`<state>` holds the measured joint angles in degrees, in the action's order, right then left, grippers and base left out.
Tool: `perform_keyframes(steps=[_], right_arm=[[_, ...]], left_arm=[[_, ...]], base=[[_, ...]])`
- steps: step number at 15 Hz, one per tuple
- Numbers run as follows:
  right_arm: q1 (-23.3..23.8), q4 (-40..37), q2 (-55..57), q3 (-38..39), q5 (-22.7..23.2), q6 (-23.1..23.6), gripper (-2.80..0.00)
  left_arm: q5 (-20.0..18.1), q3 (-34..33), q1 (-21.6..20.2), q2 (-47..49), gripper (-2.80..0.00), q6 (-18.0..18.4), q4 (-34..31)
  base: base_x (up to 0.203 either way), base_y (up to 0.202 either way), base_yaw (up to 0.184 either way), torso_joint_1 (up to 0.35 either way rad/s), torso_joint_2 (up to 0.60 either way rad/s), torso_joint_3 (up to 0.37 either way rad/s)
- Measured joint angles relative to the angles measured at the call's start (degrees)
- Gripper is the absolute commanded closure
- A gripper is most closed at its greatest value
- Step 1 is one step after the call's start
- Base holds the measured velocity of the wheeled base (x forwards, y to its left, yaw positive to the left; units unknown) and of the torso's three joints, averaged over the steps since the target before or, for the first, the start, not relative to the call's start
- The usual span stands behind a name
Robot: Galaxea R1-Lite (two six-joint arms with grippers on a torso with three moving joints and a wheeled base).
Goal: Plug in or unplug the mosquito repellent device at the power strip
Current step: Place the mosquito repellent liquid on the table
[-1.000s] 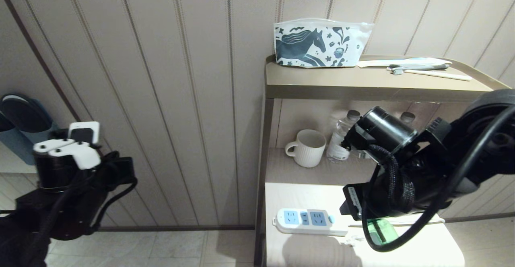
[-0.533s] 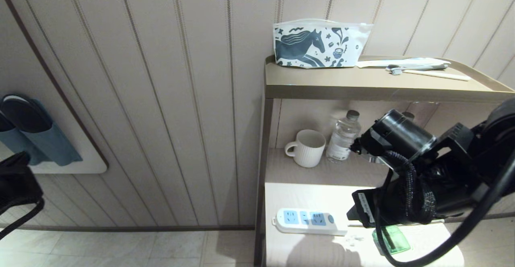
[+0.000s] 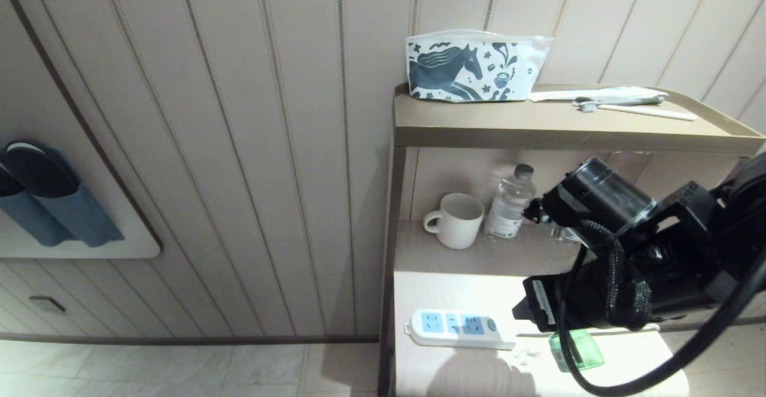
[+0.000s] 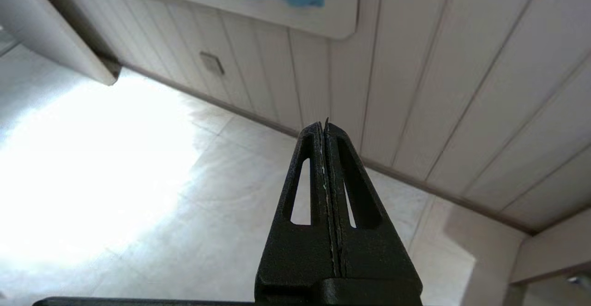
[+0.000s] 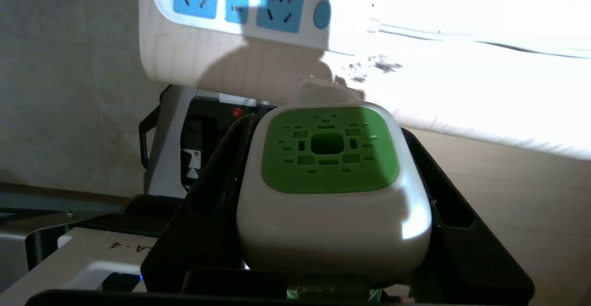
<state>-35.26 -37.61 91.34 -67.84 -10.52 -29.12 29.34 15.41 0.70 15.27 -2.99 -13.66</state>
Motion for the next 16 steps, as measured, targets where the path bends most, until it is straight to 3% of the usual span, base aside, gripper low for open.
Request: perform_keyframes(steps=[2,4,7,8,12,16], right_arm=[[0.06,2.3,-0.4,0.43,-0.39,-0.34,0.0],[0.12,6.28,-2.41,1.84,-0.67,-0.48,0.0],[0.11,18.34,-8.13,8.56,-2.25,-0.05,0.0],[0.09,22.87,-10.53,11.42,-2.79,0.49,0.0],[1.37,39.59,-19.43,23.24,-4.37,5.72,0.0],[6.21,55.93,-22.63,35.56,-7.13,11.45,0.0]], left_arm=[[-4.18,-3.67,-0.59,-7.62,0.0,3.1,-0.22],[-12.37,-7.39,-0.7,-12.01,0.0,5.39,3.66],[-25.63,-12.22,-0.8,-14.44,0.0,4.85,11.35],[-28.41,-13.67,-0.81,-14.8,0.0,4.36,12.09],[-29.69,-15.25,-0.8,-15.27,0.0,6.21,11.98],[-29.78,-15.38,-0.77,-15.29,0.0,4.21,12.29]], base=[[0.0,0.0,0.0,0.0,0.0,0.0],[0.0,0.0,0.0,0.0,0.0,0.0],[0.0,0.0,0.0,0.0,0.0,0.0],[0.0,0.0,0.0,0.0,0.0,0.0],[0.0,0.0,0.0,0.0,0.0,0.0],[0.0,0.0,0.0,0.0,0.0,0.0]])
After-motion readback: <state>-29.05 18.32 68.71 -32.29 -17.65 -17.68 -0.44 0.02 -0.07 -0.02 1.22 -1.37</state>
